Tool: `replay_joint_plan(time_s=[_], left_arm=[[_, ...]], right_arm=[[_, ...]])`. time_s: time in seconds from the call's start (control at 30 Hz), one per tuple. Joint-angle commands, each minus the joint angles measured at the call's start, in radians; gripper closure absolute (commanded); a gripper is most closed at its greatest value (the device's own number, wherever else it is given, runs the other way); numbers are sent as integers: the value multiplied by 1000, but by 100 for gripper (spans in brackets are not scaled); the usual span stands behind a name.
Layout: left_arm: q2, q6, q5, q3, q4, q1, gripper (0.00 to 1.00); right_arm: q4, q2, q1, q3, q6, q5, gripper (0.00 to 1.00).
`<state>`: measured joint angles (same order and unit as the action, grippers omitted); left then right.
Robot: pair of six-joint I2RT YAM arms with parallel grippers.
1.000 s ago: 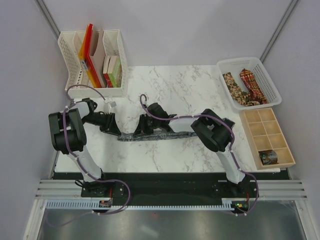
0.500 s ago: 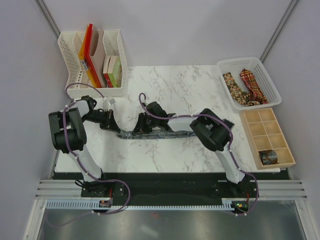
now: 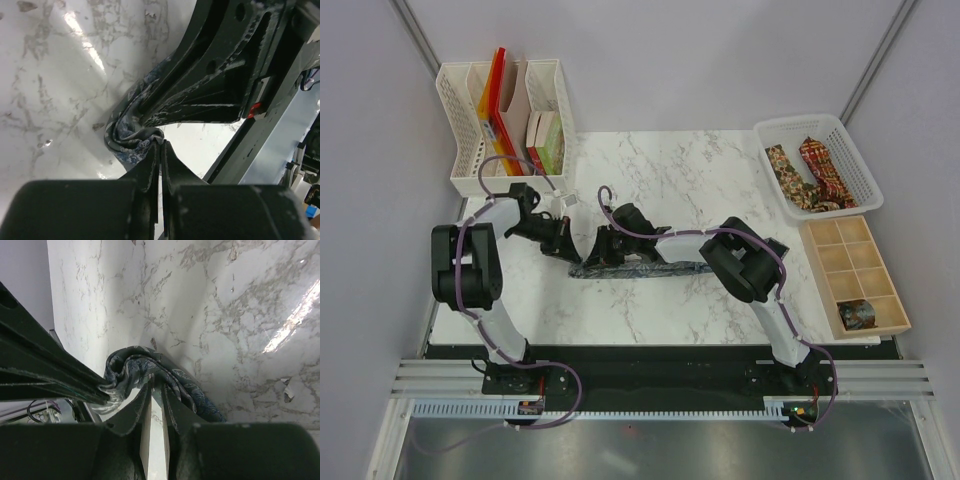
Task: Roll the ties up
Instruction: Roll the tie at the center of the board.
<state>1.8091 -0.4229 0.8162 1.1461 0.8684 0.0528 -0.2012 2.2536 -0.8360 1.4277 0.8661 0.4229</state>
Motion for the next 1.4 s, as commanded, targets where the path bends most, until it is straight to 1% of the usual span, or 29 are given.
replay_joint_plan(time_s=[0.0,0.03,0.07,0.1,0.43,0.67,0.8,0.93,1.07,1.2,1.37], left_arm=[[7,85,32,18,-63,-41,98],[13,104,26,15,-71,-41,98],[21,110,15,15,-74,-72,98],[36,116,5,17,-78,-80,98],[113,213,-118,15,-126,-82,98],[148,245,-170,15,-124,-82,98],[148,260,-190,18,-121,-91,98],[141,274,-192,12,-120,-93,98],[139,280,-196,18,-115,-93,98],[139,274,-203,20,-106,-93,98],[131,273,-206,20,-101,-93,98]], right_arm=[[66,24,-3,-1,-24,-49,79],[66,21,-3,-3,-24,-46,79],[63,18,-2,-4,-22,-44,79],[65,17,-2,-7,-22,-42,79],[66,-52,9,-27,-13,-4,78],[71,-146,24,-32,-32,62,73],[91,-189,64,-30,-56,70,71],[125,-181,83,-56,-90,59,72],[91,-146,84,-95,-101,53,73],[79,-92,86,-79,-104,40,73],[74,-75,83,-76,-107,33,72]])
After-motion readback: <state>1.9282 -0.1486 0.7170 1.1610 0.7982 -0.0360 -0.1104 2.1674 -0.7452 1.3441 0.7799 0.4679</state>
